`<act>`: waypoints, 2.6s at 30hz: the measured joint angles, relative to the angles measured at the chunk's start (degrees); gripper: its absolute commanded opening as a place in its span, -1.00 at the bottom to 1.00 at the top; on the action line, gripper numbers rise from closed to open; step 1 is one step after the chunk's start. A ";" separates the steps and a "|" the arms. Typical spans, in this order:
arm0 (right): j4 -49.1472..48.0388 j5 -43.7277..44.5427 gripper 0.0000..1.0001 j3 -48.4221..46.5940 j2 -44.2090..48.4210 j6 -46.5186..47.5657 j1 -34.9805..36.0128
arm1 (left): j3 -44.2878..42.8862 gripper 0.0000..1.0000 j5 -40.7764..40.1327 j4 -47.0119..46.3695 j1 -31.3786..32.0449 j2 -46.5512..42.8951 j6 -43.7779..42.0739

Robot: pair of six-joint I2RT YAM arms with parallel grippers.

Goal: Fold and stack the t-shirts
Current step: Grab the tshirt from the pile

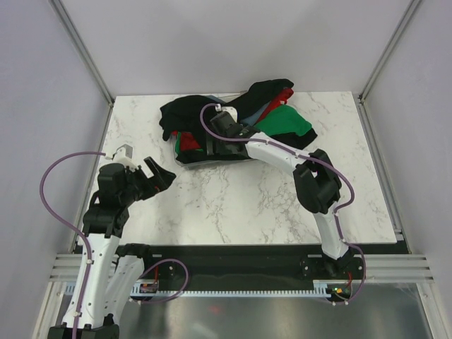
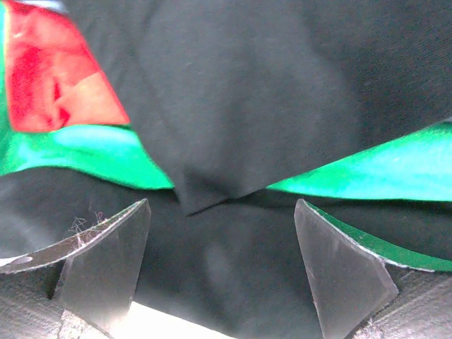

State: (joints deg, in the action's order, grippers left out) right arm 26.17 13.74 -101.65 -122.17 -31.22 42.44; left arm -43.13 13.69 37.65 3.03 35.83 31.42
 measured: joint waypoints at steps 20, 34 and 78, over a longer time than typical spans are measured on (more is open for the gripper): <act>-2.64 0.20 0.48 0.00 3.96 5.22 7.98 | 0.00 0.99 0.00 -0.02 0.00 -0.39 0.00; -2.84 -0.79 -0.06 0.15 0.57 7.72 8.00 | 0.00 0.99 0.00 -0.02 0.00 -0.63 0.00; -3.43 11.61 -1.00 -14.49 44.92 26.60 11.02 | 0.00 0.99 -0.11 -0.02 0.00 0.61 0.02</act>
State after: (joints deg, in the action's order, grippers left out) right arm 22.74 25.34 -116.14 -77.25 -4.62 53.45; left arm -43.13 13.58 37.63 3.03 36.45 31.44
